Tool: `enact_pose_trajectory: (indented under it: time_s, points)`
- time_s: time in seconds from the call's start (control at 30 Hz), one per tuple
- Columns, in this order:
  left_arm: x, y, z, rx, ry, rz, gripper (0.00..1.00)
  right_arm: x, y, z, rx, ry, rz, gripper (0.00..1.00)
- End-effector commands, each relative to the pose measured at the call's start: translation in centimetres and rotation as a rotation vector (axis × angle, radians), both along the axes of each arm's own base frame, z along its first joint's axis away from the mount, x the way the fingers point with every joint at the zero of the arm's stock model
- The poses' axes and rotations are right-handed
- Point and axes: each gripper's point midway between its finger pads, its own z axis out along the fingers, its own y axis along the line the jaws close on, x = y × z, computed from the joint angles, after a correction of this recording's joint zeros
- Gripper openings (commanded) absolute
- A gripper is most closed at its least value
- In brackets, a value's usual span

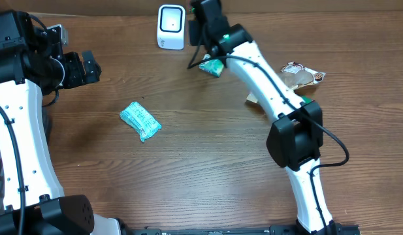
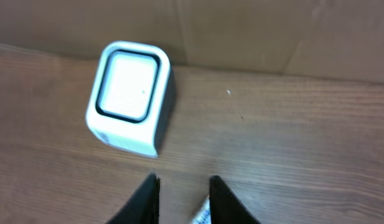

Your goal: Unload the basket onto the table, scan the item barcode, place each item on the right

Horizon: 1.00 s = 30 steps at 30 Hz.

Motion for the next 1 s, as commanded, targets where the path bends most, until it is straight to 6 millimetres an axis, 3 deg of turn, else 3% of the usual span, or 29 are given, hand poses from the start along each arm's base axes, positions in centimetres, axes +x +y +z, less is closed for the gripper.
enact_pose_trajectory:
  time_s: [0.0,0.2,0.43,0.57,0.87,0.97]
  points:
    - [0.3,0.2,0.6,-0.002,-0.018,0.017,1.0,0.4,-1.7,0.7,0.133,0.062,0.063,0.29]
    - [0.3,0.2,0.6,-0.002,-0.018,0.017,1.0,0.1,-3.7,-4.5,0.24,0.247,0.117,0.31]
    - [0.3,0.2,0.6,-0.002,-0.018,0.017,1.0,-0.9,-4.1,-10.6,0.22,0.372,0.184,0.3]
    - [0.3,0.2,0.6,-0.002,-0.017,0.017,1.0,-1.4,-4.2,-13.0,0.211,0.422,0.18,0.3]
    - [0.3,0.2,0.6,-0.002,-0.018,0.017,0.99,-3.2,-4.8,-15.3,0.18,0.514,0.18,0.29]
    - [0.3,0.2,0.6,-0.002,-0.018,0.017,1.0,-3.6,-4.7,-15.1,0.187,0.528,0.185,0.25]
